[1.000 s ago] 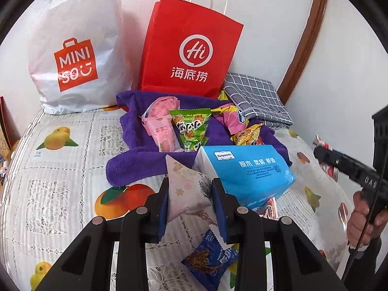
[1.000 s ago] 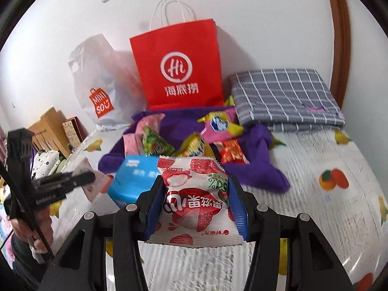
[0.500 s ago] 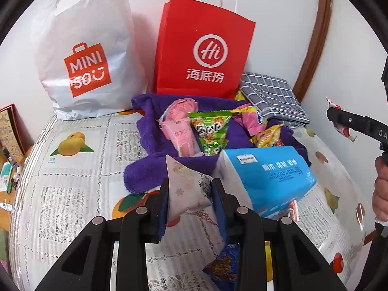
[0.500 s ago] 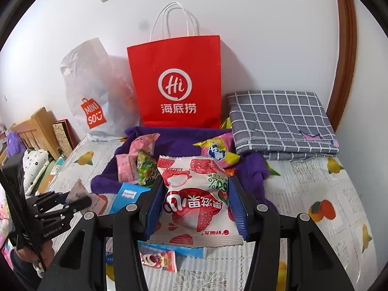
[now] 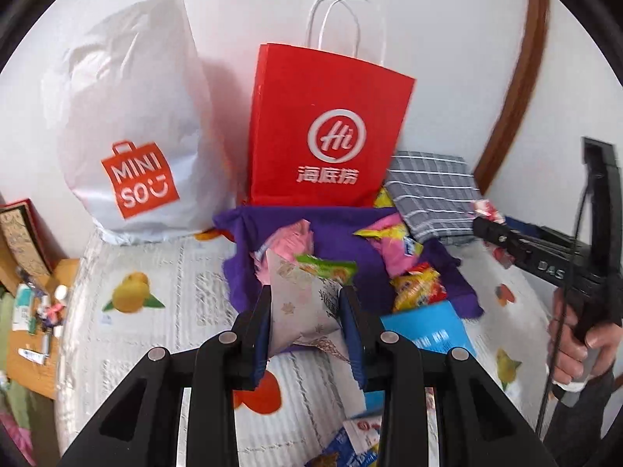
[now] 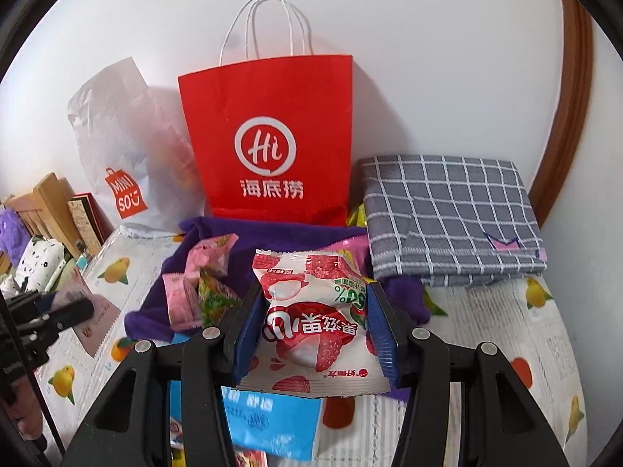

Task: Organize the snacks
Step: 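Carry the pink packet and strawberry packet over the purple towel with both tools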

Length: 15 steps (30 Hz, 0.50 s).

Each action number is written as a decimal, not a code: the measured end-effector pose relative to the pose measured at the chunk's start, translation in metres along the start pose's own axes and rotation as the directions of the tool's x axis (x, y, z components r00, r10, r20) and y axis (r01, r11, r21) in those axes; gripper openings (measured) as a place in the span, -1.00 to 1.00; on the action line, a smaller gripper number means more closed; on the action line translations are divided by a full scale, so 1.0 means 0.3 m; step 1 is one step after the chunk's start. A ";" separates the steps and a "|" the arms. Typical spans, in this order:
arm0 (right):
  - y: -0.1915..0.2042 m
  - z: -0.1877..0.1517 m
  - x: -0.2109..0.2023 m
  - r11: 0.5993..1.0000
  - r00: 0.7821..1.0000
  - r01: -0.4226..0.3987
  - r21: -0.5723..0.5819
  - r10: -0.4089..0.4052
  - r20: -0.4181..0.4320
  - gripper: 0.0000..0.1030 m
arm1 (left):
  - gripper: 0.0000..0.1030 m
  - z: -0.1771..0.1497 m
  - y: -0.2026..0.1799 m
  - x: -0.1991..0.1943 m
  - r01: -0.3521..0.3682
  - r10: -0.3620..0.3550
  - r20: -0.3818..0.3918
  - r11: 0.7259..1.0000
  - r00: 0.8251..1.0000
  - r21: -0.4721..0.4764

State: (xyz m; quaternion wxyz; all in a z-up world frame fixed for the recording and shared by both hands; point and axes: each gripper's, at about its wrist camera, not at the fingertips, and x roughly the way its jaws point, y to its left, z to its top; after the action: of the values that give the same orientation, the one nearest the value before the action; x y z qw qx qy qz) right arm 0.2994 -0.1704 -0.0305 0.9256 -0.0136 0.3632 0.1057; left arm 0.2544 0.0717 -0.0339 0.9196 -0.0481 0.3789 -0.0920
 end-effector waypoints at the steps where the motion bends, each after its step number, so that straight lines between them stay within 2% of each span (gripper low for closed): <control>1: 0.002 0.012 0.002 1.000 1.000 -0.003 -0.002 0.003 0.005 0.00 | -0.39 0.024 -0.005 0.009 -0.004 0.004 -0.002 1.000 1.000 -0.003; 9: 0.003 0.129 0.044 0.998 0.997 -0.057 -0.012 0.057 0.046 0.00 | -0.39 0.126 -0.020 0.091 -0.013 0.012 -0.025 1.000 1.000 -0.023; 15: -0.028 0.138 0.120 0.997 0.996 -0.081 -0.012 0.082 0.036 0.00 | -0.39 0.164 -0.015 0.181 -0.019 0.017 -0.057 0.999 0.998 -0.032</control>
State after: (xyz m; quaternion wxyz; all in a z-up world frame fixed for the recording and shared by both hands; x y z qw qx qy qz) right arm 0.3545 -0.1678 -0.0247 0.9268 -0.0015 0.3462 0.1455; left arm 0.3262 0.0572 -0.0356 0.9084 -0.0572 0.4066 -0.0790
